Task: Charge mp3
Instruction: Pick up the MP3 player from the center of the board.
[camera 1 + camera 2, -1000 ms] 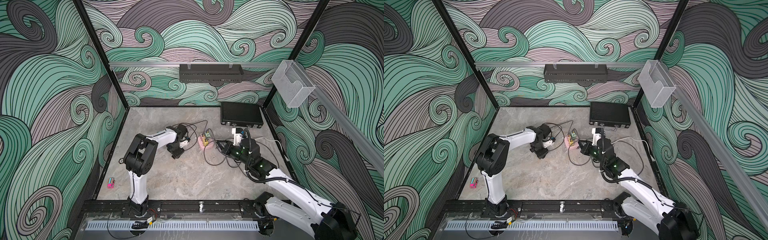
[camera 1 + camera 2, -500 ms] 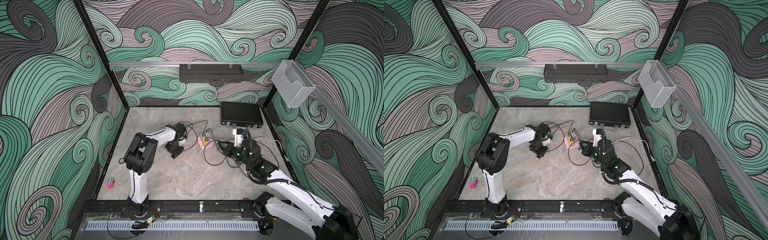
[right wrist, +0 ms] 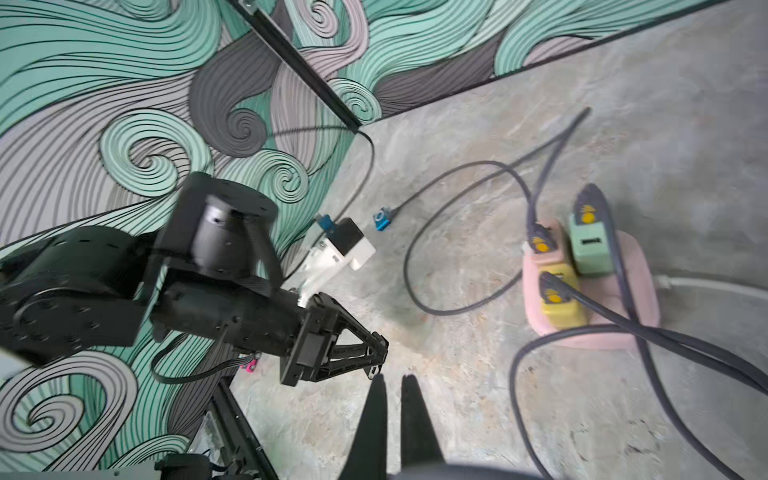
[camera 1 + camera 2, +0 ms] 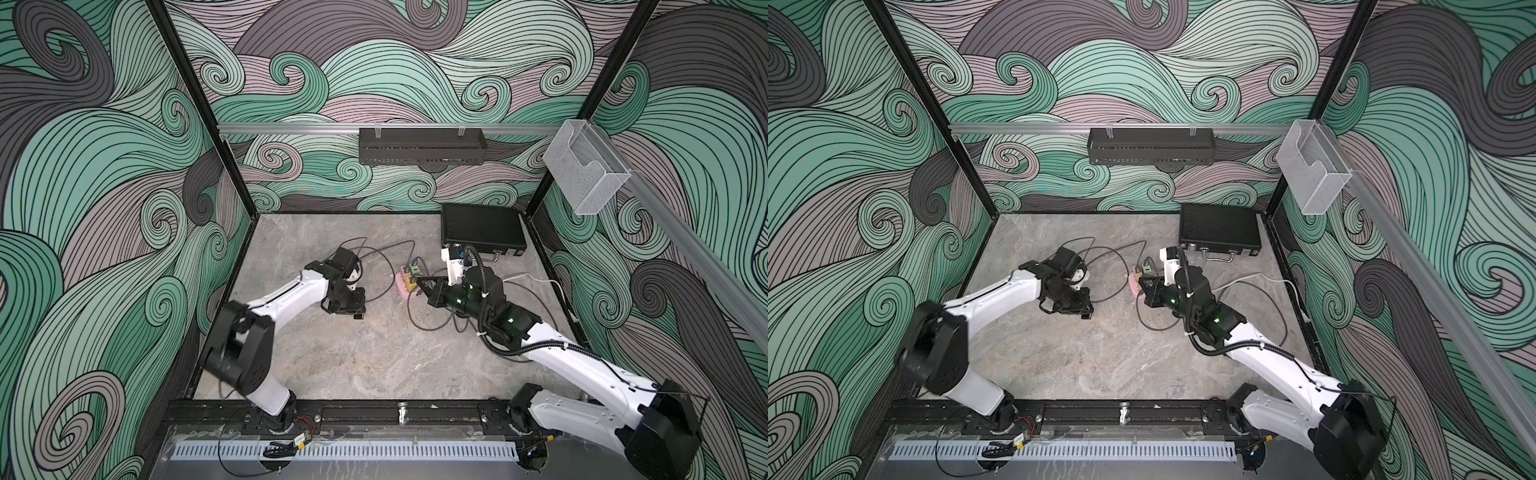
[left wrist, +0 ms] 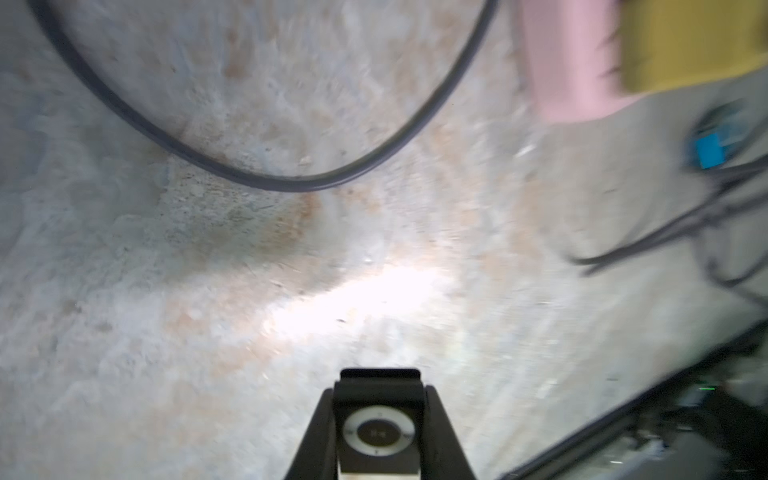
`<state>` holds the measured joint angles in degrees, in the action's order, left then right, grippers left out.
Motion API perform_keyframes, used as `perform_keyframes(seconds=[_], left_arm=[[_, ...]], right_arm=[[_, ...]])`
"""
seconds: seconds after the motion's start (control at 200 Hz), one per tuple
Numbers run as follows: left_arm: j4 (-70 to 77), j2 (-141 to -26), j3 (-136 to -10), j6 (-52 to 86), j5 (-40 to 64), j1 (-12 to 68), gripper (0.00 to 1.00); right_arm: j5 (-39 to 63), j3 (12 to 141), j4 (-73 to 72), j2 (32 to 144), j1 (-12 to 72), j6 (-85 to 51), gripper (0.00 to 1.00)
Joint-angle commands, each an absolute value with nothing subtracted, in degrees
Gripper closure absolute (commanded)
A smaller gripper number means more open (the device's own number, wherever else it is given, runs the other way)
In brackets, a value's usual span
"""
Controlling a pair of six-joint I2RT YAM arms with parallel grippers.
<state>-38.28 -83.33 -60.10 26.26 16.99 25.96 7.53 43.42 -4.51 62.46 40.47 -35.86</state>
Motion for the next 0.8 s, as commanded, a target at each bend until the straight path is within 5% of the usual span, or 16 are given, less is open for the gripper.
perform_keyframes(seconds=[0.0, 0.32, 0.796], left_arm=[[-31.1, -72.4, -59.7, 41.5, 19.8, 26.0, 0.92], [-19.8, -57.0, -52.5, 60.6, 13.5, 26.0, 0.97], [-8.9, -53.9, -51.3, 69.0, 12.0, 29.9, 0.98]], right_arm=[[7.4, 46.0, -9.7, 63.4, 41.9, -33.2, 1.0], [3.0, 45.9, -27.3, 64.9, 50.5, -30.0, 1.0], [-4.4, 47.4, -44.9, 73.0, 56.6, -25.9, 1.0]])
